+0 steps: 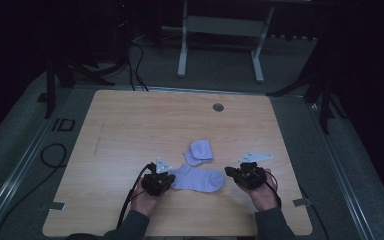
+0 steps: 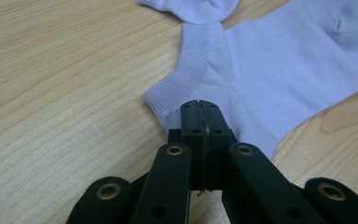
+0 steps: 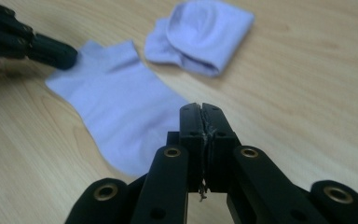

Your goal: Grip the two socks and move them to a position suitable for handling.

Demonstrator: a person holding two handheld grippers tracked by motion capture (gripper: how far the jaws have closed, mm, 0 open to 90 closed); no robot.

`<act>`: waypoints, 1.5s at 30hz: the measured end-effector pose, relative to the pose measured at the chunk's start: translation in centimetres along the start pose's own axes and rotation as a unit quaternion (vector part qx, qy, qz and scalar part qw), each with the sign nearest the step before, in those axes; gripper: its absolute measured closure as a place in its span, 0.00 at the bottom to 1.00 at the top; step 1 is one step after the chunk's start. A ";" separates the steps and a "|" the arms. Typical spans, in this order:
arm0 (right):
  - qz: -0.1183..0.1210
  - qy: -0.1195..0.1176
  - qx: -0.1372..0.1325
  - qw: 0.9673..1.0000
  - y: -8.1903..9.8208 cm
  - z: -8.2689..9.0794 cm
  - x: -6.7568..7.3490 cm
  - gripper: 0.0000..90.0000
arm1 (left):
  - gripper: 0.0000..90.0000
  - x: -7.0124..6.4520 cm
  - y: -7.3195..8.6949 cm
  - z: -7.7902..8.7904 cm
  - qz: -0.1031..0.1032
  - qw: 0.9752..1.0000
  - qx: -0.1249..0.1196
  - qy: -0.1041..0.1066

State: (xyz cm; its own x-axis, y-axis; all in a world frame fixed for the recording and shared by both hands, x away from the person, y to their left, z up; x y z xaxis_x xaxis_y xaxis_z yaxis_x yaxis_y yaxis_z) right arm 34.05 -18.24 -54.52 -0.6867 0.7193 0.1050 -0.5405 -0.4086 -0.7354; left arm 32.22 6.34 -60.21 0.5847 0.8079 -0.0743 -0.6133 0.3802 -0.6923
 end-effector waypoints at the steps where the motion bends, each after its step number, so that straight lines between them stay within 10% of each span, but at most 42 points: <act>1: 0.004 0.000 -0.002 1.000 -0.4 -0.2 0.1 0.97 | 1.00 0.0 0.0 0.0 0.000 1.000 0.000 0.000; 22: 0.034 -0.005 0.013 0.999 -5.7 -5.5 0.7 0.91 | 0.94 0.8 -0.7 1.2 0.000 0.999 -0.034 0.030; 45: 0.036 0.007 0.025 0.999 -7.8 -7.6 0.8 0.79 | 0.92 3.3 -0.8 2.4 0.020 0.999 -0.049 0.004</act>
Point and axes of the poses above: each handheld gripper's, and its own axes: z roughly backward along the jaws, y roughly out of its underside, x roughly to its left, the point moved 6 cm from there along -z, roughly forward along the jaws, and after that the axes turned 1 degree about -y, right-handed, at the moved point
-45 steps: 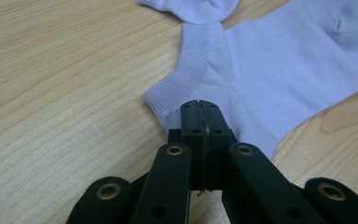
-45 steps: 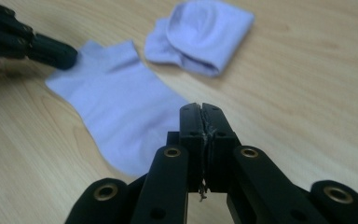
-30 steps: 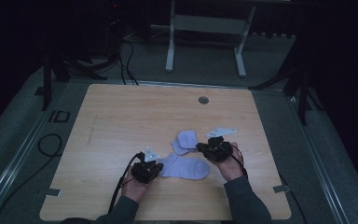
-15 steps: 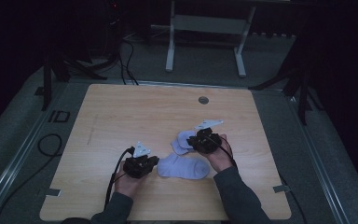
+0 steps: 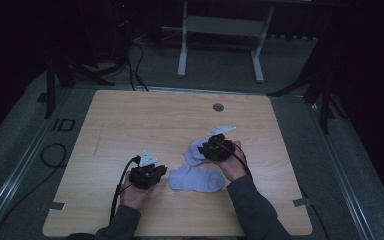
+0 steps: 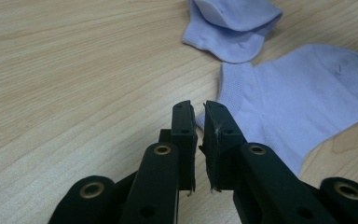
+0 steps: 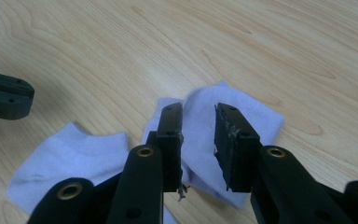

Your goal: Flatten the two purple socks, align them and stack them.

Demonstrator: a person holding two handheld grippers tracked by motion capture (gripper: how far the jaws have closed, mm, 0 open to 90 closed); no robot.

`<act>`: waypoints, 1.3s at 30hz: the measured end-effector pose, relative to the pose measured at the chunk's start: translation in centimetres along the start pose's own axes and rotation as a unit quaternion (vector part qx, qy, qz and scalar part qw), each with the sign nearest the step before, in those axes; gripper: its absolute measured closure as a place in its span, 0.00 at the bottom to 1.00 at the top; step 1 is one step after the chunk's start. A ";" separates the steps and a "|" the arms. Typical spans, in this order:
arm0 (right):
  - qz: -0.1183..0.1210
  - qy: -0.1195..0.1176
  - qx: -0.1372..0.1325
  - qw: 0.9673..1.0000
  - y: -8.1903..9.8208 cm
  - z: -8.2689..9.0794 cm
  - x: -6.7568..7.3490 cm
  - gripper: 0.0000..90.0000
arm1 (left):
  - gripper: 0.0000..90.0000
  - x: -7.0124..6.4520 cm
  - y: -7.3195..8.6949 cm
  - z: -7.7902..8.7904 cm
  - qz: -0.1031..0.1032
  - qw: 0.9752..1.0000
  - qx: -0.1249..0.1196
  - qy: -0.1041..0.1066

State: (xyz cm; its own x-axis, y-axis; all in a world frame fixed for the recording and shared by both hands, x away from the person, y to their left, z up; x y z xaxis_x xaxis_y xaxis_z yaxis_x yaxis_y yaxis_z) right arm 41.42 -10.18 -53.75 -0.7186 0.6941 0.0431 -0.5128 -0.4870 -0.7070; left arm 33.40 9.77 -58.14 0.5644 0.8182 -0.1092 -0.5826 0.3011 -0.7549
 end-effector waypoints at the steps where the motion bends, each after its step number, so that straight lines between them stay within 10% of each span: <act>1: 0.001 -0.001 0.001 1.000 0.0 -0.1 0.0 0.79 | 0.92 0.0 0.0 0.0 0.000 1.000 0.000 0.000; 33: -0.022 -0.003 0.062 0.998 -1.1 -5.7 0.3 0.69 | 0.90 -0.4 0.2 -0.3 -0.002 1.000 0.007 0.004; 36: -0.025 0.002 0.077 0.997 -0.7 -6.4 0.3 0.72 | 0.90 -0.4 0.2 -0.3 -0.001 1.000 0.007 0.004; 39: -0.028 0.004 0.079 0.996 -0.6 -6.6 0.2 0.96 | 0.90 -0.4 0.2 -0.3 -0.002 1.000 0.007 0.004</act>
Point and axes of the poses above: each handheld gripper's, and its own axes: z roughly backward along the jaws, y roughly out of its underside, x roughly to its left, the point moved 6 cm from there along -z, roughly forward along the jaws, and after that the axes turned 1 degree about -y, right-handed, at the moved point
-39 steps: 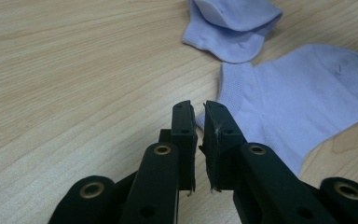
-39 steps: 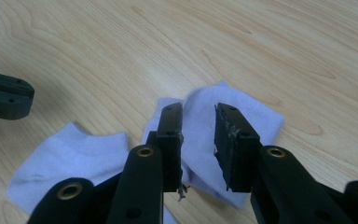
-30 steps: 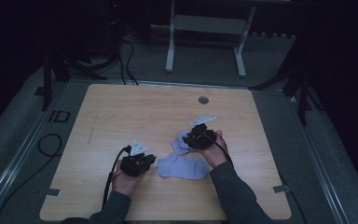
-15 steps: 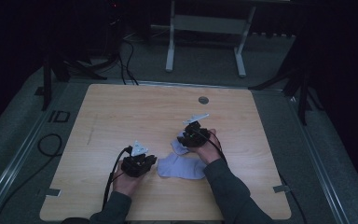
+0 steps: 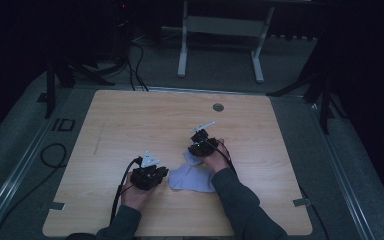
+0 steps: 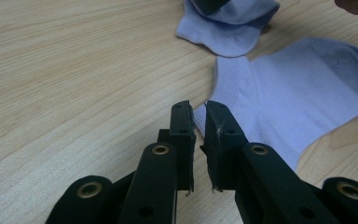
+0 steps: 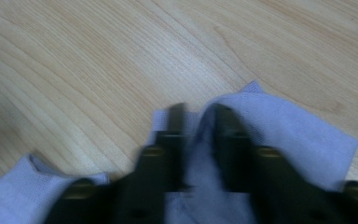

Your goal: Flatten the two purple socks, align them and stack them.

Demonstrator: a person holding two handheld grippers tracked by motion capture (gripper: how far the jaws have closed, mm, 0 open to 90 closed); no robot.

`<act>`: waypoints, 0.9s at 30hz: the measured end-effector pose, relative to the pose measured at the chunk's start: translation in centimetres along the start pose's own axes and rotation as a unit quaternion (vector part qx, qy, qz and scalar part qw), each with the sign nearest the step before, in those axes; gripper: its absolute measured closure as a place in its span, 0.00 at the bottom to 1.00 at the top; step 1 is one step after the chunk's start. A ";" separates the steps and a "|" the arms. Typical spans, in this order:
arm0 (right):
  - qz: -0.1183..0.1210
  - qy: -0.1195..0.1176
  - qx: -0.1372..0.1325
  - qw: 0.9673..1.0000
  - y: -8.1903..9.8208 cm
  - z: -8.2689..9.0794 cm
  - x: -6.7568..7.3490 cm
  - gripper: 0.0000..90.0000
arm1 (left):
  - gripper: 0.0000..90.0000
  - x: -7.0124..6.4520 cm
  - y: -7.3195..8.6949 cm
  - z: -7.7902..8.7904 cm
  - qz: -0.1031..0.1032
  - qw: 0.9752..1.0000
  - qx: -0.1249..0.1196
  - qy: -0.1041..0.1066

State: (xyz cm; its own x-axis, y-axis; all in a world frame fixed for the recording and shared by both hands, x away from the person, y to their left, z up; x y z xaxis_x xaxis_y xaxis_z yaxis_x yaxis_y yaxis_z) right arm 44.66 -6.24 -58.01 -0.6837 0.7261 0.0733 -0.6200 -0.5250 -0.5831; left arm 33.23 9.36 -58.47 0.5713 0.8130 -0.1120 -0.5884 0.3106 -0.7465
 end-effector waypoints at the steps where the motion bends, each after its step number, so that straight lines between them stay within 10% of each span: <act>1: -0.001 0.000 -0.001 1.000 0.0 0.1 0.0 0.98 | 0.90 0.0 0.0 0.0 0.000 1.000 0.000 0.000; 27: -0.042 -0.004 -0.055 0.998 0.4 6.3 -3.6 0.99 | 0.91 -0.3 0.1 -0.2 -0.003 1.000 0.002 0.001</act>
Point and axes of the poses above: each handheld gripper's, and its own axes: z roughly backward along the jaws, y roughly out of its underside, x roughly to its left, the point moved 6 cm from there along -z, roughly forward along the jaws, and after that the axes turned 1 degree about -y, right-handed, at the moved point
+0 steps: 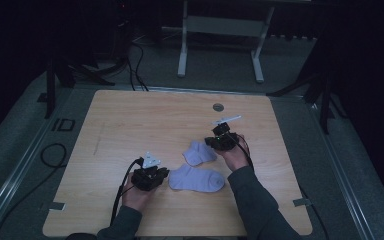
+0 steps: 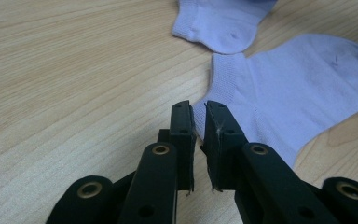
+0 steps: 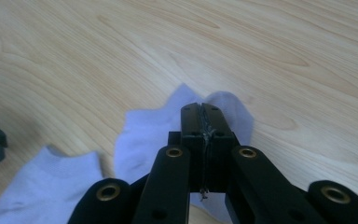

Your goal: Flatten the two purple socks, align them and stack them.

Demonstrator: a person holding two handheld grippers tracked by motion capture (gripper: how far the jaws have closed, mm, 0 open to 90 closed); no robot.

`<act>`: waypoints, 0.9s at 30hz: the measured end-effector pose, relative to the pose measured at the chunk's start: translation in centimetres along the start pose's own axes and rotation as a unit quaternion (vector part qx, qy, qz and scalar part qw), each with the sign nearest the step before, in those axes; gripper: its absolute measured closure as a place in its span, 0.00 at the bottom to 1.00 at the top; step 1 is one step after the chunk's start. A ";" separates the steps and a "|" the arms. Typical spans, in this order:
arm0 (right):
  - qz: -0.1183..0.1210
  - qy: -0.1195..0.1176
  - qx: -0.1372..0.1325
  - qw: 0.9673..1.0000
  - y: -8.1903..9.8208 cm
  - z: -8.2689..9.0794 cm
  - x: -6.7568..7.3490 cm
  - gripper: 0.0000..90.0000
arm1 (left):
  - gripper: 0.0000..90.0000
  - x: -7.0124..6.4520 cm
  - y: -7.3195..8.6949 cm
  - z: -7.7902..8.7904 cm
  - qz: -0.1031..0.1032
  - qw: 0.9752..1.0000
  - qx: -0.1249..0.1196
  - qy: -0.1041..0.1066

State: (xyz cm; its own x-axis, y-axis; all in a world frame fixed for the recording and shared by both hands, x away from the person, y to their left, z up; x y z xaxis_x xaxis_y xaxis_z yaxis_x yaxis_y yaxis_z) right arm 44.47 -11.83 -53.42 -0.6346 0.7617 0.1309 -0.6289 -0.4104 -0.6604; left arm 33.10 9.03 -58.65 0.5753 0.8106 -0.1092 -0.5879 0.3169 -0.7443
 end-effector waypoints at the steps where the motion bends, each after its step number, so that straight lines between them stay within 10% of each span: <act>1: -0.001 0.001 0.000 1.000 0.1 0.1 -0.3 0.99 | 0.91 0.0 0.0 0.0 0.000 1.000 0.000 0.000; 27: -0.066 0.058 0.016 0.996 3.8 1.0 -6.1 0.99 | 0.91 -0.1 0.1 -0.1 -0.002 1.000 0.003 0.000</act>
State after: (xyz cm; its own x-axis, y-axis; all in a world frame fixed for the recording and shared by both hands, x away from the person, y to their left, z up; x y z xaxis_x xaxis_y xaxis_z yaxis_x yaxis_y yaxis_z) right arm 45.50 -18.47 -55.98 -0.4902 0.8621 0.1280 -0.7185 -0.3167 -0.6192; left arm 33.06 8.87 -58.80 0.5774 0.8095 -0.1066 -0.5892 0.3227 -0.7407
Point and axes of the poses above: each handheld gripper's, and its own axes: z roughly backward along the jaws, y roughly out of its underside, x roughly to its left, the point moved 6 cm from there along -z, roughly forward along the jaws, and after that the axes turned 1 degree about -y, right-handed, at the moved point
